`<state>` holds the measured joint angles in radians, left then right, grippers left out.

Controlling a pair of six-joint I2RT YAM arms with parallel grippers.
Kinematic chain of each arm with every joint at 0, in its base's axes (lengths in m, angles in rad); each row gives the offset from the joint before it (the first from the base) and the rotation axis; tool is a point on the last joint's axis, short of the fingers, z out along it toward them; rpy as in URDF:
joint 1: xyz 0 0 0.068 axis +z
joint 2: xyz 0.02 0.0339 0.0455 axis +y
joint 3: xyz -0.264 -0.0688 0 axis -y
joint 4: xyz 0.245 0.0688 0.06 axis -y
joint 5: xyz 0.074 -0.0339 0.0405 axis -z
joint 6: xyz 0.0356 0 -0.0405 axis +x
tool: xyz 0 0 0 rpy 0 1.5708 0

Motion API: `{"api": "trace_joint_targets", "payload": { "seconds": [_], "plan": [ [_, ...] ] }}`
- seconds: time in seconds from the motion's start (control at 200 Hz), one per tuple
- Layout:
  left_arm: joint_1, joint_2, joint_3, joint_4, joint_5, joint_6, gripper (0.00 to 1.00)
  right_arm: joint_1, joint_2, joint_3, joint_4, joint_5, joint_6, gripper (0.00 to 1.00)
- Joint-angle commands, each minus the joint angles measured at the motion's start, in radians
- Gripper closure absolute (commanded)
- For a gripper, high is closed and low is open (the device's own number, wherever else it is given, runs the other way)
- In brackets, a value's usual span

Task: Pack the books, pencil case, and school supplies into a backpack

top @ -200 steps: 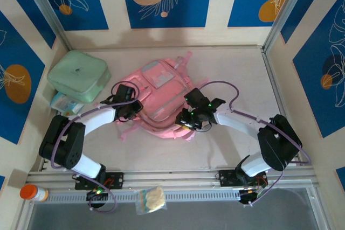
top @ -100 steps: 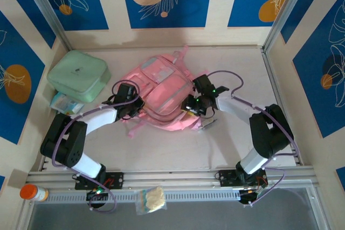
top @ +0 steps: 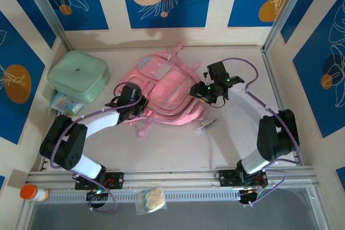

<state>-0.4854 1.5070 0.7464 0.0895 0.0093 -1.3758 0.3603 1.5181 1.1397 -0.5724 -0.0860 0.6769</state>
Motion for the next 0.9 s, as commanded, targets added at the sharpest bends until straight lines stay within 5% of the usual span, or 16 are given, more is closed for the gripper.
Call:
{"api": "trace_joint_targets", "payload": {
  "seconds": [0.0,0.415,0.655,0.895],
  "plan": [
    [-0.041,-0.019,0.003,0.091,0.031,-0.059,1.00,0.043,-0.082,-0.036,-0.116,0.059,0.012,0.49],
    [-0.078,-0.063,0.035,0.056,0.035,-0.111,1.00,0.481,-0.044,-0.027,0.007,0.287,0.230,0.53],
    [-0.085,-0.070,0.028,0.076,0.053,-0.138,1.00,0.582,0.110,0.067,0.168,0.445,0.220,0.69],
    [-0.090,-0.076,0.016,0.107,0.077,-0.182,1.00,0.584,0.226,0.141,0.190,0.477,0.295,0.70]
  ]
}}
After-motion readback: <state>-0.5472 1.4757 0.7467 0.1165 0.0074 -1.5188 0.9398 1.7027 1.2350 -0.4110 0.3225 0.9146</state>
